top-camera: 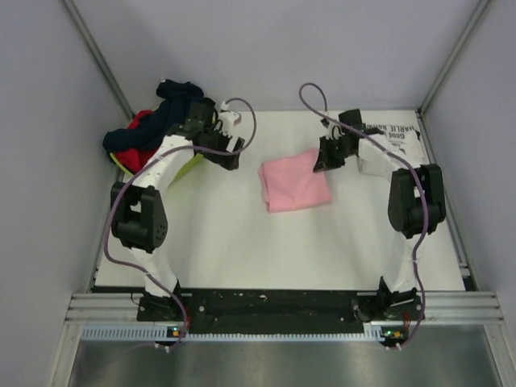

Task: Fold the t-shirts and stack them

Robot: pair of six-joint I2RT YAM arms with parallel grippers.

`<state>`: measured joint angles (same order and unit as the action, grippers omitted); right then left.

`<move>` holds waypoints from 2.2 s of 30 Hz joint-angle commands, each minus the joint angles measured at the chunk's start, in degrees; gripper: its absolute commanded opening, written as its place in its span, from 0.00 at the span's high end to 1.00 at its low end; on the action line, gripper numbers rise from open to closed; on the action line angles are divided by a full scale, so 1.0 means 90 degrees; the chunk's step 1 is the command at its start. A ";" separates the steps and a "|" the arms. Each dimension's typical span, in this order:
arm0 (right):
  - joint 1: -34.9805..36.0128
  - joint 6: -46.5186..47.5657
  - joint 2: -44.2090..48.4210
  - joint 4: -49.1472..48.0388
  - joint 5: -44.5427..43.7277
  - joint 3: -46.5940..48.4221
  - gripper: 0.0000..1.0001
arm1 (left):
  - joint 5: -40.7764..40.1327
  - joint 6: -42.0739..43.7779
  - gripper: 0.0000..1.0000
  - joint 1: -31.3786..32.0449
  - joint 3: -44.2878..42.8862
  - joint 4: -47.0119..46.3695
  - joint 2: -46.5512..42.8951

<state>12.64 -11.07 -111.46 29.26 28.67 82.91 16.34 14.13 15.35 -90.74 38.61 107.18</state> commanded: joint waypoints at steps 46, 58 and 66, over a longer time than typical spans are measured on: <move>-0.1629 0.4121 -0.1180 0.3166 -0.5363 0.5933 1.00 | -0.0419 0.0471 0.01 -0.0173 0.0004 0.0173 -0.0541; -0.2117 0.4121 -0.1931 0.2619 -0.4718 0.5748 1.00 | -0.0575 0.0539 0.01 -0.0173 -0.0064 0.0222 -0.0473; -0.2342 0.3536 -0.2352 0.2062 -0.6210 0.5933 0.01 | -0.0634 0.0607 0.01 -0.0173 -0.0181 0.0348 -0.0463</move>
<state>-6.98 24.38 -132.64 52.34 -18.13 133.19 11.33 18.28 13.65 -91.24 41.28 103.42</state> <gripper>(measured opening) 0.885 0.987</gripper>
